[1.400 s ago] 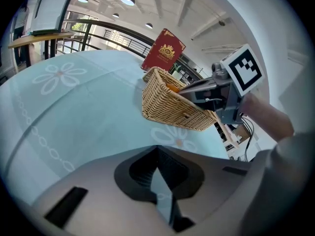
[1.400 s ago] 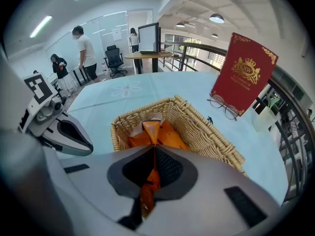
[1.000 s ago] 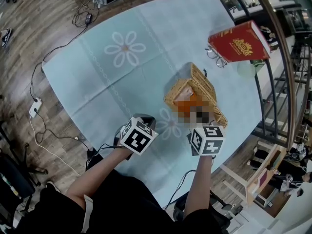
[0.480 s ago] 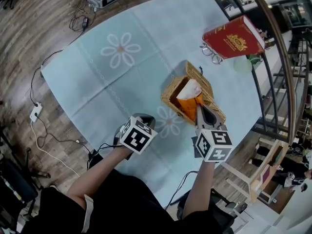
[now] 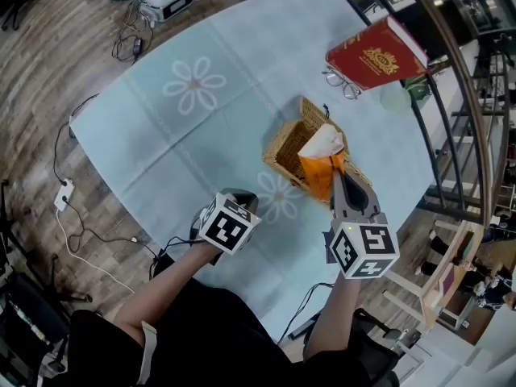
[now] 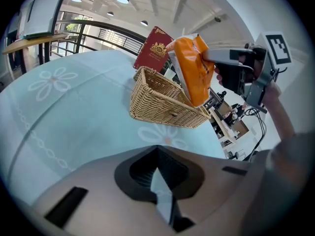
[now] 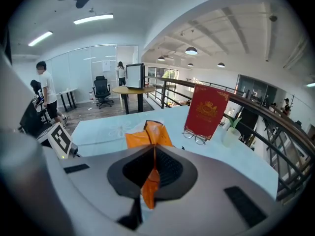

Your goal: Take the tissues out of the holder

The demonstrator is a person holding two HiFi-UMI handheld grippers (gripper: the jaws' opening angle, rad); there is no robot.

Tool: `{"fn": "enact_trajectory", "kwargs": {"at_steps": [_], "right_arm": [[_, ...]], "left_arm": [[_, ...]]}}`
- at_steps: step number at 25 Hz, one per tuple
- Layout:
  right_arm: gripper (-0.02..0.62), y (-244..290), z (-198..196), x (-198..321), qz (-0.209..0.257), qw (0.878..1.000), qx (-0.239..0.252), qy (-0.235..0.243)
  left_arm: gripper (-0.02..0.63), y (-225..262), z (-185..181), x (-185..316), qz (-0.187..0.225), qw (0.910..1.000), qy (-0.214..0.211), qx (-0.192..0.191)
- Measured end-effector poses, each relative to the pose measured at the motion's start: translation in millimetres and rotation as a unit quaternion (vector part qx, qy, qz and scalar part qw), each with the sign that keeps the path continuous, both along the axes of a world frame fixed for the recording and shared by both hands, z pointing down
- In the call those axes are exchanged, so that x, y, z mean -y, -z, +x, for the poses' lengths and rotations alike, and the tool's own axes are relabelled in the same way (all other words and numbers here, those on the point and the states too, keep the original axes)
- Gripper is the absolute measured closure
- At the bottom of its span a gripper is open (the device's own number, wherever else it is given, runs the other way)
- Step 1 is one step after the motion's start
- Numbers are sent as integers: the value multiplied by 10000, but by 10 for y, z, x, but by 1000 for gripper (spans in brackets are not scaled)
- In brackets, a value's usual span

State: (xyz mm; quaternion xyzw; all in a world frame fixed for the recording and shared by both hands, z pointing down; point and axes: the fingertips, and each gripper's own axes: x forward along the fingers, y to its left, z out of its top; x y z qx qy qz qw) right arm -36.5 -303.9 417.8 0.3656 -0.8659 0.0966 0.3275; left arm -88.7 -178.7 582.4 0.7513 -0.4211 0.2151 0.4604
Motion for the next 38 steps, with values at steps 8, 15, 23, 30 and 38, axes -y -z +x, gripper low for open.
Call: {"fn": "enact_trajectory", "kwargs": {"at_steps": [8,15,23,30,38], "right_arm": [[583,182,29,-305,80,9998,36,150],[583,136,240,-591,-22,10000,14,51],[583,5,625,-973,-197,9995,5,-237],[583,-126,1111,-1328,-405,9969,40,-670],[583,-201,1868,-1528,-401,9896,52,-1379]], "left_arm": [[601,53,33,-74,25,9999,-81,89],[601,116,188,-161,139,9995,-213,159],[601,244,466,-350,296,9973,-558,386],[601,245,868,-580,273,9945,-939,366],[601,322,1420,-840,387,9853,-1583,522]]}}
